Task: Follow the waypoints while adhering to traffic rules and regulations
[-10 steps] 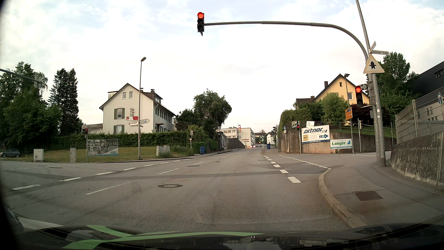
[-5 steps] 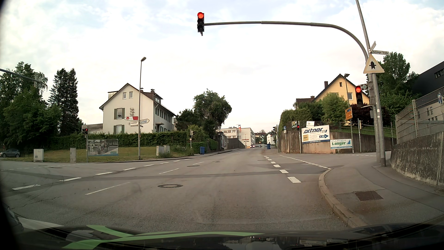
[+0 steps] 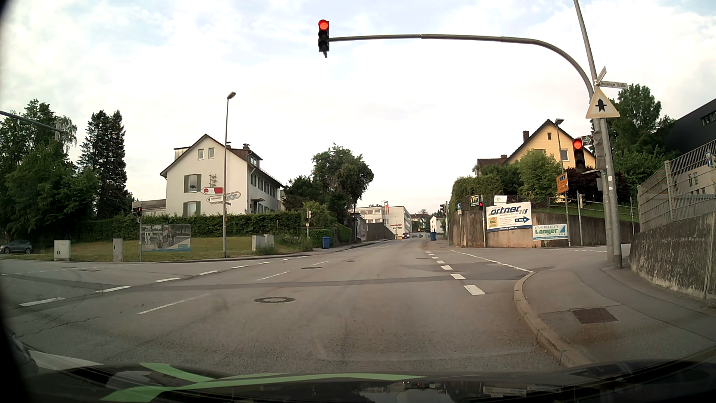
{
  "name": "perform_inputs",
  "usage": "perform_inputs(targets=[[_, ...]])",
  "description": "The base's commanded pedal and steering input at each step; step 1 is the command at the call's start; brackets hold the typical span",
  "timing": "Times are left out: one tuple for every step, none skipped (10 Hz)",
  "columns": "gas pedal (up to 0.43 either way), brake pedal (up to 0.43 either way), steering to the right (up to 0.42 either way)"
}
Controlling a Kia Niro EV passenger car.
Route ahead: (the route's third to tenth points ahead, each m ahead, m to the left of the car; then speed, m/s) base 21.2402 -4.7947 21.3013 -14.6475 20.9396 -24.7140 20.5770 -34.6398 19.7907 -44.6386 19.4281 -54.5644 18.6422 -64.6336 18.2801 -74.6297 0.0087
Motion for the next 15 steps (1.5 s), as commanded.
perform_inputs(targets=[[0.150, 0.000, 0.004], [0.169, 0.000, 0.005], [0.169, 0.000, 0.005], [0.169, 0.000, 0.005], [0.169, 0.000, 0.005], [0.169, 0.000, 0.006], [0.197, 0.000, 0.006], [0.209, 0.000, 0.005], [0.220, 0.000, 0.005], [0.228, 0.000, 0.006], [0.228, 0.000, 0.005], [0.228, 0.000, 0.005], [0.228, 0.000, 0.004], [0.228, 0.000, 0.004], [0.228, 0.000, 0.003]])
